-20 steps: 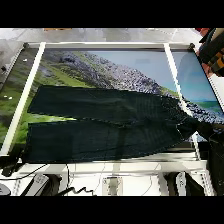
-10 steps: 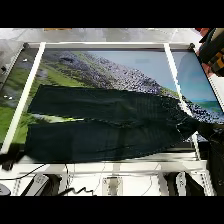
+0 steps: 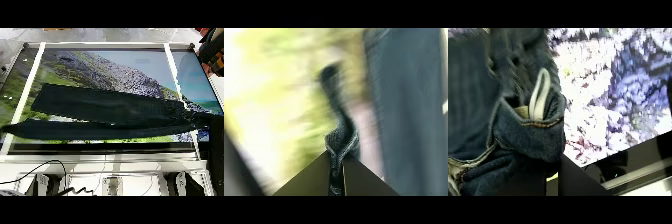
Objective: Fold the clothes and pants, and hang the long-sleeved shirts on hangers.
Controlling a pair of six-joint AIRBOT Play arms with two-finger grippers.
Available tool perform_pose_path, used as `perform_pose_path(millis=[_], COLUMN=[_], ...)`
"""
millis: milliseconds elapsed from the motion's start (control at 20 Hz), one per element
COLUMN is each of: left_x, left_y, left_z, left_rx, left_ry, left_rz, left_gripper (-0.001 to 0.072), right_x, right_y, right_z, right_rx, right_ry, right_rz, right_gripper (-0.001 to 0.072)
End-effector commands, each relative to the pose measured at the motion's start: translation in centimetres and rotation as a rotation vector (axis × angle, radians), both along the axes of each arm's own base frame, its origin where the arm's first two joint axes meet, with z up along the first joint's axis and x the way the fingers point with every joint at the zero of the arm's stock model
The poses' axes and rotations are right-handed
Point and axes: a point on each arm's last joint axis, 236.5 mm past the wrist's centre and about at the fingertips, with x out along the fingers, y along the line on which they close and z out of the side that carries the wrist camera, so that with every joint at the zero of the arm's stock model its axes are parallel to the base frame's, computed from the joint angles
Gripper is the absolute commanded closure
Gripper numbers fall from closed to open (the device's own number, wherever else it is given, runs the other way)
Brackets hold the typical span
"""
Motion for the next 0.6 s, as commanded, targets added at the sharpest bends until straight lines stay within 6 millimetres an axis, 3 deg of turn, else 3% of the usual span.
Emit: perform_pose_path(millis=[0, 150, 250, 450, 550], left_x=[2.7, 5.0, 8.3, 17.8, 22.7], left_y=[0.8, 0.2, -1.2, -5.7, -7.4], left_z=[5.3, 5.0, 4.0, 2.2, 1.4], left_rx=[0.052, 0.1, 0.102, 0.09, 0.088], left_ry=[-0.202, -0.2, -0.201, -0.194, -0.196], left_rz=[0.039, 0.009, -0.047, -0.2, -0.248], left_gripper=[0.0682, 0.0683, 0.0684, 0.0683, 0.0683], right_x=[0.3, 2.4, 4.5, 9.8, 12.7], right_y=[-0.5, -1.6, -2.1, -1.5, -2.5], right_z=[3.1, 3.3, 2.2, -2.0, -3.5], right_rx=[-0.042, 0.012, 0.075, 0.178, 0.211], right_ry=[-0.045, -0.142, -0.192, -0.186, -0.224], right_rz=[-0.015, -0.105, -0.14, -0.133, -0.205], right_gripper=[0.067, 0.067, 0.067, 0.067, 0.067])
